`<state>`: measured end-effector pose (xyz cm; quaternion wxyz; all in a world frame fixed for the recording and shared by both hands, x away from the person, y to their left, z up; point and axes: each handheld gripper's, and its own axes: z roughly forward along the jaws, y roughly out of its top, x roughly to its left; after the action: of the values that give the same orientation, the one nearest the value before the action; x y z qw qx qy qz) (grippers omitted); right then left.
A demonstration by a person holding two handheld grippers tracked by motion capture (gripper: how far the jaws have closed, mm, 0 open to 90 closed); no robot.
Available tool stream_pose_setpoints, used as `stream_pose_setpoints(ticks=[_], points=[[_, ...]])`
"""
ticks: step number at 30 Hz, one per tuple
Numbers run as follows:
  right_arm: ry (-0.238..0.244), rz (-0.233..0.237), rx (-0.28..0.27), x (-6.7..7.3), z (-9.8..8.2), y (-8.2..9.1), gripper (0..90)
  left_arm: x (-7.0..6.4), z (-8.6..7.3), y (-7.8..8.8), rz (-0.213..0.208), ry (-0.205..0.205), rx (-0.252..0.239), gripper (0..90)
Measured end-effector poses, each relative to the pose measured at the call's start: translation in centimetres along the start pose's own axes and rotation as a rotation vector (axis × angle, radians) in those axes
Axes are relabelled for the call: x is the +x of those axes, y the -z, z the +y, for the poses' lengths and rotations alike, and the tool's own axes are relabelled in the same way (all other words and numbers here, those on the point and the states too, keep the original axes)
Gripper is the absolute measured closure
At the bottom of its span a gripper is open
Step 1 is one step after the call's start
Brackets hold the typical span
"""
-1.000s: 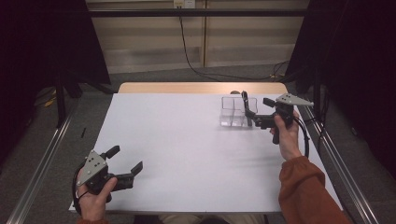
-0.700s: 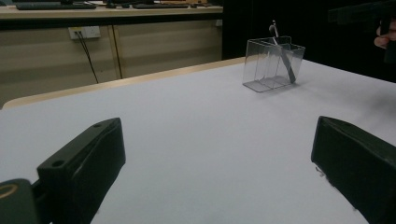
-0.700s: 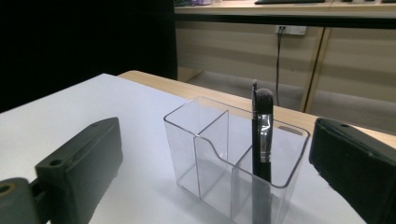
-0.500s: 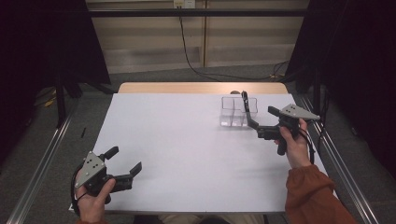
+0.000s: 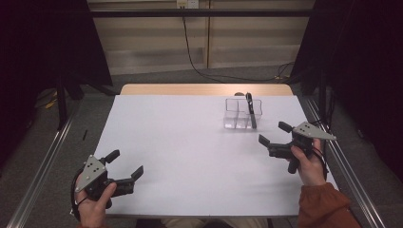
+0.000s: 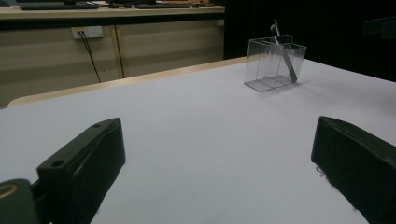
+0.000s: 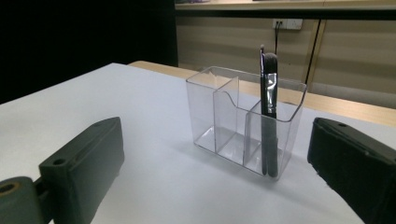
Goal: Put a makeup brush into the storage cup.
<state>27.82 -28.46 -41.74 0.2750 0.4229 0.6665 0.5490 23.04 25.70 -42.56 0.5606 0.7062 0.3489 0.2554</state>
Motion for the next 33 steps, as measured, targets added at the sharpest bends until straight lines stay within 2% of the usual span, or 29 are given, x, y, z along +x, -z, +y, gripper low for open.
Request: stream_pose_setpoints(ticks=[4, 11, 20, 24, 27, 28, 33], points=[[0.007, -0.002, -0.012, 0.5, -0.5, 0.9, 2.8, 0.0, 0.0, 0.1, 0.001, -0.001, -0.002, 2.6], [-0.007, -0.006, -0.009, 0.9, -1.5, 2.7, 1.7, -0.1, -0.1, 0.1, 0.006, 0.003, 0.000, 2.6], [0.017, -0.022, -0.006, 0.8, -2.6, 4.1, 1.8, -0.3, -0.1, 0.3, 0.000, -0.008, 0.003, 2.6], [0.012, -0.001, -0.018, 1.1, -2.8, 4.7, 1.9, -0.3, -0.1, 0.3, -0.001, -0.005, 0.000, 2.6], [0.029, 0.012, -0.002, 1.3, -3.2, 5.0, 2.0, -0.4, -0.1, 0.3, -0.004, -0.004, 0.000, 2.6], [0.024, 0.026, 0.004, 1.3, -3.2, 5.2, 1.7, -0.5, -0.1, 0.3, -0.005, 0.002, -0.001, 2.6], [0.023, 0.037, 0.004, 1.3, -3.6, 5.4, 1.6, -0.6, -0.1, 0.4, -0.002, -0.008, 0.001, 2.6]])
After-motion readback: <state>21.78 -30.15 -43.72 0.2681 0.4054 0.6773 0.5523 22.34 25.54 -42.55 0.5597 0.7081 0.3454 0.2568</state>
